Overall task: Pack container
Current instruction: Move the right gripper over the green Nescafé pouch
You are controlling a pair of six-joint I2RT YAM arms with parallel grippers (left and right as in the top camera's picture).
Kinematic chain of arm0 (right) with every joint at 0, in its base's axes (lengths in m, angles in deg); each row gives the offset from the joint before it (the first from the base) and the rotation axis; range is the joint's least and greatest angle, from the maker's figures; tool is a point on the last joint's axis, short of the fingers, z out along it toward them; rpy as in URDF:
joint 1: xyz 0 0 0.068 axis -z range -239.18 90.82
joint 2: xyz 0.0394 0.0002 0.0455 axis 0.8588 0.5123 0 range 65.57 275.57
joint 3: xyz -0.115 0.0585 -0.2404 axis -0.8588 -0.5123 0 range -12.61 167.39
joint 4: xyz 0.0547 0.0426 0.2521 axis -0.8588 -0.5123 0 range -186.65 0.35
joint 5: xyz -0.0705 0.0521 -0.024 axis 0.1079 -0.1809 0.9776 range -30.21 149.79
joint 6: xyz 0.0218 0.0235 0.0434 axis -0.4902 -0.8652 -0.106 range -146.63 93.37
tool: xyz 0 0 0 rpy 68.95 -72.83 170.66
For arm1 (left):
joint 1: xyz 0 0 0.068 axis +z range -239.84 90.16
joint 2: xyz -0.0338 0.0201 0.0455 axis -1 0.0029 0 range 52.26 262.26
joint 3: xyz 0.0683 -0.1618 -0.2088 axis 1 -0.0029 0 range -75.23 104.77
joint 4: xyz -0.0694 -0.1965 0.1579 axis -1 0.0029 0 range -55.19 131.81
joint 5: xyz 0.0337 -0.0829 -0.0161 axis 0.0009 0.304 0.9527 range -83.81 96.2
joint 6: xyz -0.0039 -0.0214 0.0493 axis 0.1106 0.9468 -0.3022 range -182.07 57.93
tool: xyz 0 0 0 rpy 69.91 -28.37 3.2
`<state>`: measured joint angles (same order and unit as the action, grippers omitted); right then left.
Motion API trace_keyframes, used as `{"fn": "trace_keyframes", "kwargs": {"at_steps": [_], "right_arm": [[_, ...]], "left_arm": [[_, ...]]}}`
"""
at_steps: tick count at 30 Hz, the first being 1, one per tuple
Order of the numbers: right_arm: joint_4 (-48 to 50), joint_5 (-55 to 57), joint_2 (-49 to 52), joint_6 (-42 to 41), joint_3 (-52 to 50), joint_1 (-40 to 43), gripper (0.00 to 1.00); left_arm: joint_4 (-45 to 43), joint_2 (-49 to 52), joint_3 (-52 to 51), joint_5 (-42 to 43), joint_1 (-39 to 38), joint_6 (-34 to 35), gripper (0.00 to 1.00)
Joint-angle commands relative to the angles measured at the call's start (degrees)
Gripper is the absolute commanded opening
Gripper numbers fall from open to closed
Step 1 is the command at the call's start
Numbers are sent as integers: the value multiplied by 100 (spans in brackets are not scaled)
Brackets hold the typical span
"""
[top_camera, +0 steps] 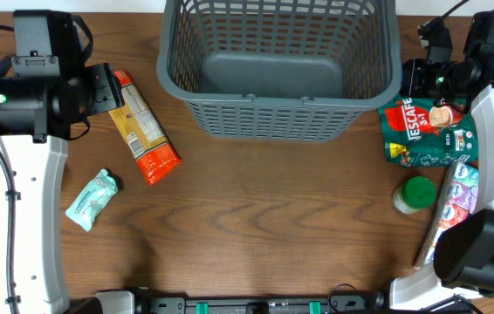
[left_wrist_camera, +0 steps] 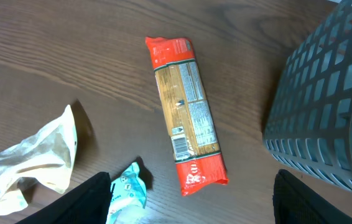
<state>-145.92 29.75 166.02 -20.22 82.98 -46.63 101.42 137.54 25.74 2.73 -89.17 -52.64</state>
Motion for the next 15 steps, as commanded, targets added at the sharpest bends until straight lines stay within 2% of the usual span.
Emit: {"fn": "trace_keyframes", "kwargs": {"at_steps": [1,10,12,15], "right_arm": [[37,-175,-2,101,4,-87,8],[31,68,-2,-35,2,-87,9],[35,70,-2,-37,2,-87,16],[35,232,-2,-186,2,-85,21]], "left_arm": [[17,-105,63,-116,35,74,69],[15,-105,63,-116,35,74,69],[13,-105,63,-116,35,74,69],[15,-107,63,-116,35,76,69]]}}
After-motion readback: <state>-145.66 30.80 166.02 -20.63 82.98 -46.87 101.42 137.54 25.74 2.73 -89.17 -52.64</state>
